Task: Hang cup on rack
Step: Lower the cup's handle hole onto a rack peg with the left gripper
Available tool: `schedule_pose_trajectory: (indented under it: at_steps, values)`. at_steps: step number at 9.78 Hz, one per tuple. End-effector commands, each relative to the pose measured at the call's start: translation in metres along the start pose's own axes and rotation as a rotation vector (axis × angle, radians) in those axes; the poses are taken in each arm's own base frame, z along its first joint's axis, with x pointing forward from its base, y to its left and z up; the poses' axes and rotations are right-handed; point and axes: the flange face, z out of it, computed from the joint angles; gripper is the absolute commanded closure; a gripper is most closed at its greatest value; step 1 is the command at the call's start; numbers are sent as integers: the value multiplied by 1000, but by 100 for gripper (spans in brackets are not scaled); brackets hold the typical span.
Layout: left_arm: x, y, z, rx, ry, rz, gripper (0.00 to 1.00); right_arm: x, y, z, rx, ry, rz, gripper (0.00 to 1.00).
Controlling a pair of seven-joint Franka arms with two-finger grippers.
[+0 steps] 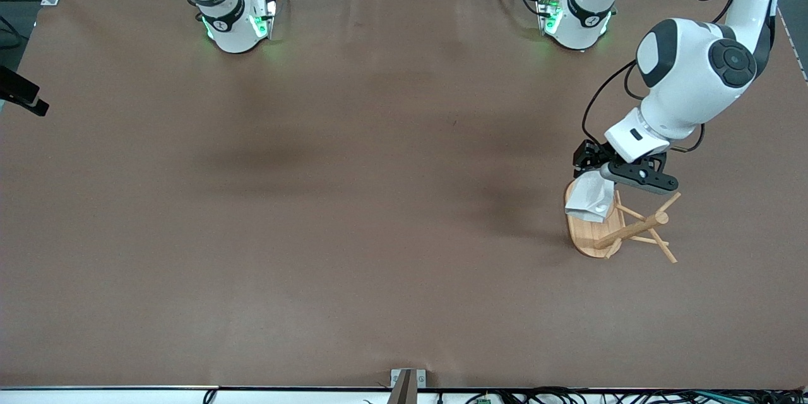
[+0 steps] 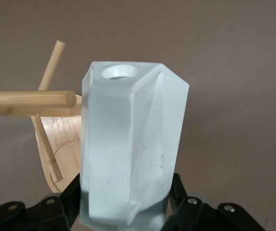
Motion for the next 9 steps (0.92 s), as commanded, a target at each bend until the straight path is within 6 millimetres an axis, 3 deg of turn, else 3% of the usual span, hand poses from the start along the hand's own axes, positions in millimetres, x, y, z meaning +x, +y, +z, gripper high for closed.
schedule_pose_trajectory:
  at_steps: [1,6,9]
  values:
    - [-5,-13,21,-5,-10,6,100,-4,1,1,15,-3,-8,0]
    - [-7,-35,18,6,-2,-5,100,-4,1,1,15,-3,-8,0]
    - [-6,-41,30,9,1,-13,100,-4,1,1,15,-3,-8,0]
